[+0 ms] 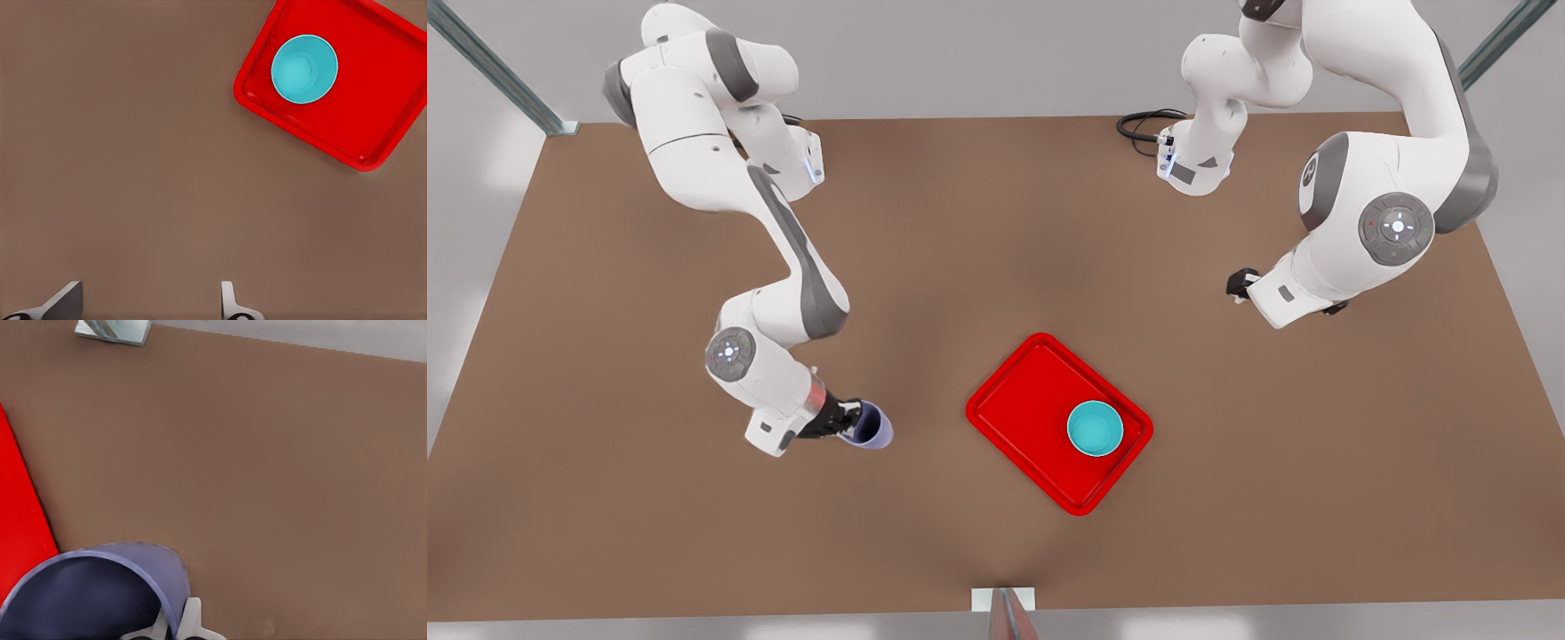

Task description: Place the bowl on the tray with the left arm and the cup on the tray with the right arm

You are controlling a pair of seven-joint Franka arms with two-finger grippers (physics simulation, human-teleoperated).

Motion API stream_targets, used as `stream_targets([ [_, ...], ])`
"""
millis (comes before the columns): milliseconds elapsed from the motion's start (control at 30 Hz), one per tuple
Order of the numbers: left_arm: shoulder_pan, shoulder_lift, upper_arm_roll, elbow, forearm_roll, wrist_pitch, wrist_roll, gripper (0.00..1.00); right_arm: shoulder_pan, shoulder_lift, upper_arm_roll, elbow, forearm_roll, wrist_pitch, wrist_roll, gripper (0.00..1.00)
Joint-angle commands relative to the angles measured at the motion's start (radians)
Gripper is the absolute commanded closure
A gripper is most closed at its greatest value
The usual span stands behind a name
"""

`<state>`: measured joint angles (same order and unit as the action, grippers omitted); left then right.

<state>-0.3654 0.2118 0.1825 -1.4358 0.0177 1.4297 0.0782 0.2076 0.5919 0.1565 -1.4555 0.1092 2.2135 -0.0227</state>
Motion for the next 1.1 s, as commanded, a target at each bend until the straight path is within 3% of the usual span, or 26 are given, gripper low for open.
stream_targets([
  [0, 0.000, 0.000, 0.000, 0.000, 0.001, 0.000, 0.000, 0.00, 0.009, 0.005, -0.002, 0.015, -0.009, -0.009, 0.006, 0.79],
  [200, 0.000, 0.001, 0.002, 0.000, 0.001, 0.000, 0.000, 0.00, 0.217, 0.230, -0.078, 0.475, -0.011, -0.279, 0.158, 0.79],
  [333, 0.000, 0.003, 0.002, 0.000, 0.001, 0.000, 0.002, 0.00, 0.314, 0.339, -0.127, 0.667, -0.006, -0.330, 0.188, 0.79],
  [667, 0.000, 0.012, 0.005, -0.002, 0.004, 0.000, 0.002, 0.00, 0.440, 0.644, -0.140, 1.073, 0.000, -0.253, 0.251, 0.79],
  [1067, 0.000, 0.020, 0.005, -0.003, 0.001, -0.008, -0.002, 0.00, 0.473, 0.763, -0.204, 1.083, -0.003, -0.224, 0.241, 0.79],
])
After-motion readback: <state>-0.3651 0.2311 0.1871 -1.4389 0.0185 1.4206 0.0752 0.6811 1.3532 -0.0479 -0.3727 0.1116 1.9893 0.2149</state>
